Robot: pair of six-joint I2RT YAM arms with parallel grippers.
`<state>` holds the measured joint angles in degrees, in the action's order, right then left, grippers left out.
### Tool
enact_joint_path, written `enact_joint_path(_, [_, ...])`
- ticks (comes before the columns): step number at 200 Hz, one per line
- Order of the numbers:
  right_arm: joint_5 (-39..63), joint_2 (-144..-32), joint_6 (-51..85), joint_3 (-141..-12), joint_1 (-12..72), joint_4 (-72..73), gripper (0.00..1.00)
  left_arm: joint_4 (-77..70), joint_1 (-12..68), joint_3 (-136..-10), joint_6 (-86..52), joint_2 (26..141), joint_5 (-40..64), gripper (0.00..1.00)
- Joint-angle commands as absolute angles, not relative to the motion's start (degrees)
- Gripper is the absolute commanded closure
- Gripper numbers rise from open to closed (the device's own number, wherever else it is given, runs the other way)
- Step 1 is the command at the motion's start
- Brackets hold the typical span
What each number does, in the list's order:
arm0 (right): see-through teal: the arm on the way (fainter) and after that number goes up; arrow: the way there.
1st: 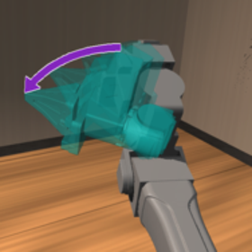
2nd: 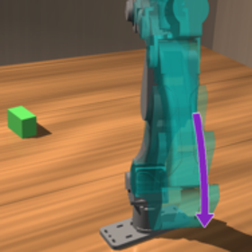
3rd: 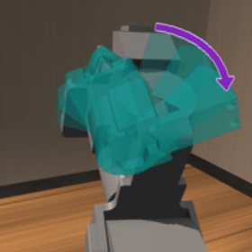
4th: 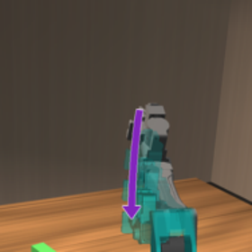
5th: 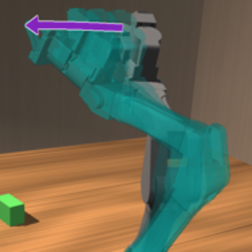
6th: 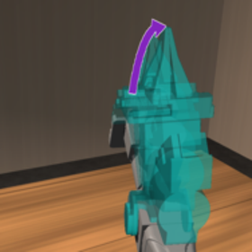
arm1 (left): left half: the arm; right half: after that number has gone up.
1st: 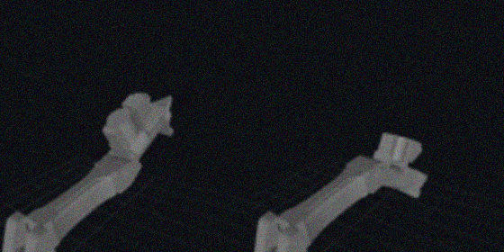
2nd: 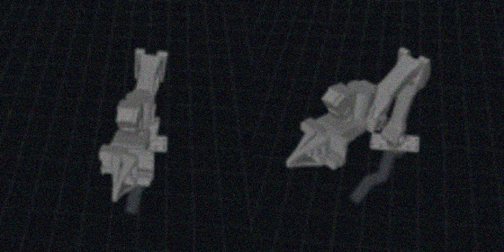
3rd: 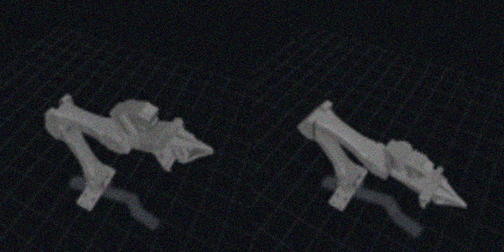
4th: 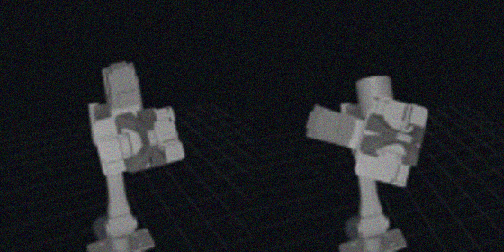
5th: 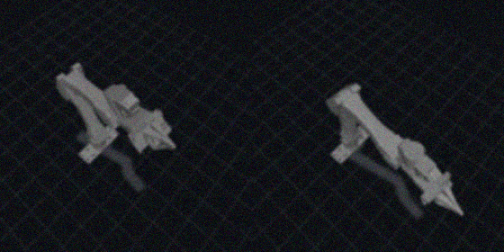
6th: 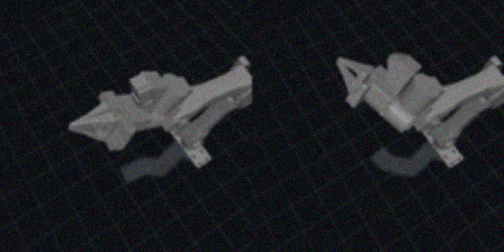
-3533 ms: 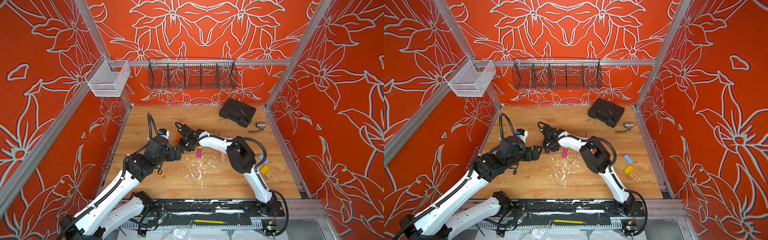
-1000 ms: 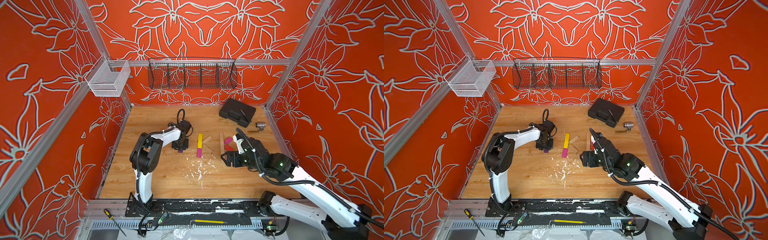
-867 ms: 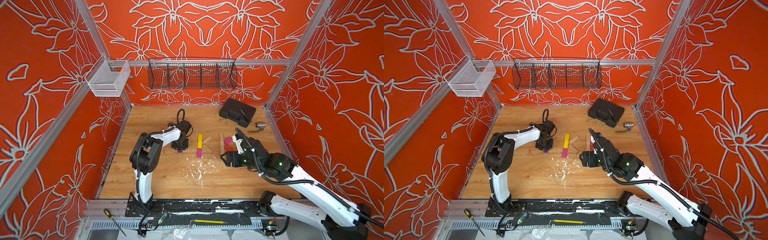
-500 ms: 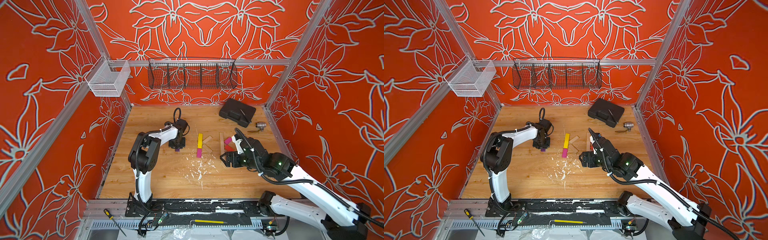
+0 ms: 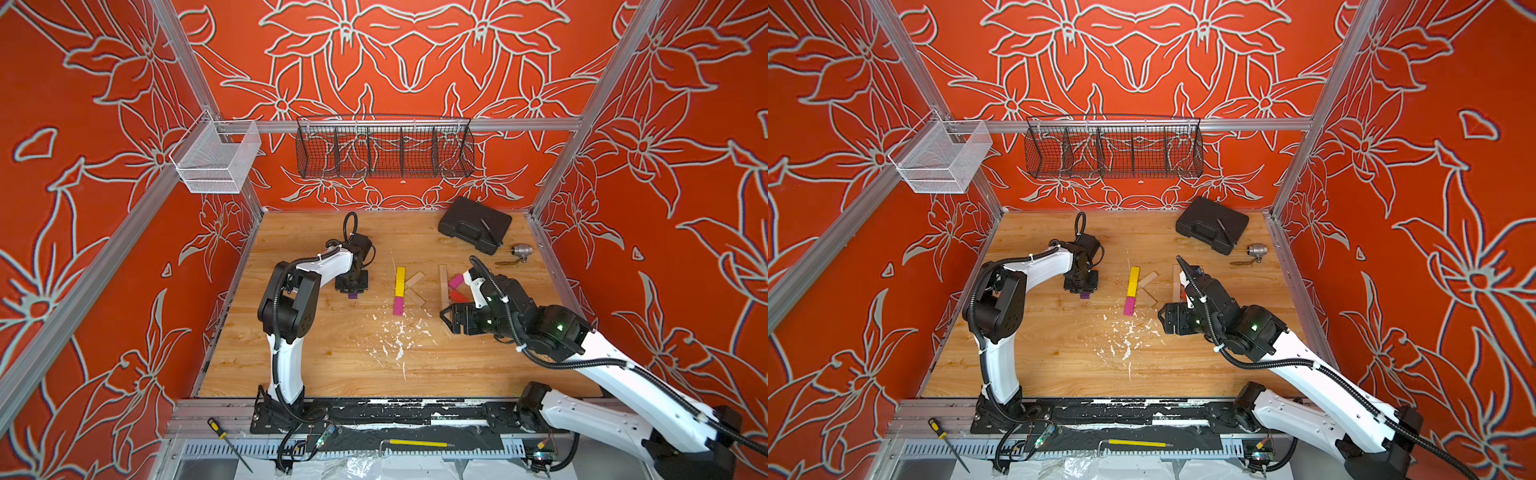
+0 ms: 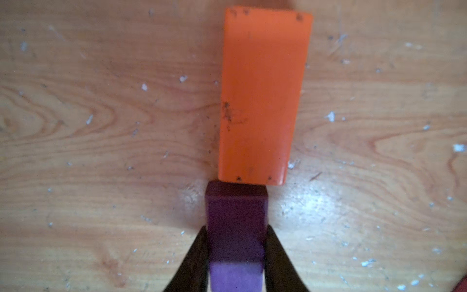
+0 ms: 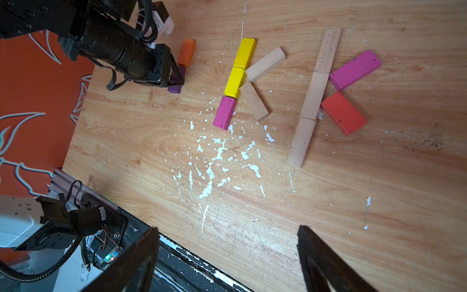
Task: Assemble the letter k with building blocks
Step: Assemble the building block at the center of the board.
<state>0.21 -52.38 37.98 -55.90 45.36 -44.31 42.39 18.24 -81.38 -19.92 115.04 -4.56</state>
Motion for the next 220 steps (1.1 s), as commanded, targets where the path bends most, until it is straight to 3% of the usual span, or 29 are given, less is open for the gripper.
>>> enact_joint_path(1, [-0.9, -52.8, 37.9, -57.7, 45.4, -44.5, 0.13, 43.5, 17.8, -82.6, -19.5, 116.2, -3.5, 0.65])
enact_joint_path(63, [-0.7, -54.7, 37.4, -58.9, 45.4, -44.4, 0.12, 43.1, 17.8, -82.4, -19.4, 115.9, -4.0, 0.6])
enact_joint_path(138, [-1.5, -54.9, 38.1, -58.8, 45.4, -44.2, 0.13, 42.5, 17.8, -82.3, -19.5, 115.6, -4.1, 0.66])
enact_joint_path(220, [-1.8, -55.2, 38.3, -58.9, 45.4, -44.2, 0.13, 42.0, 17.8, -82.7, -19.4, 116.5, -3.5, 0.66])
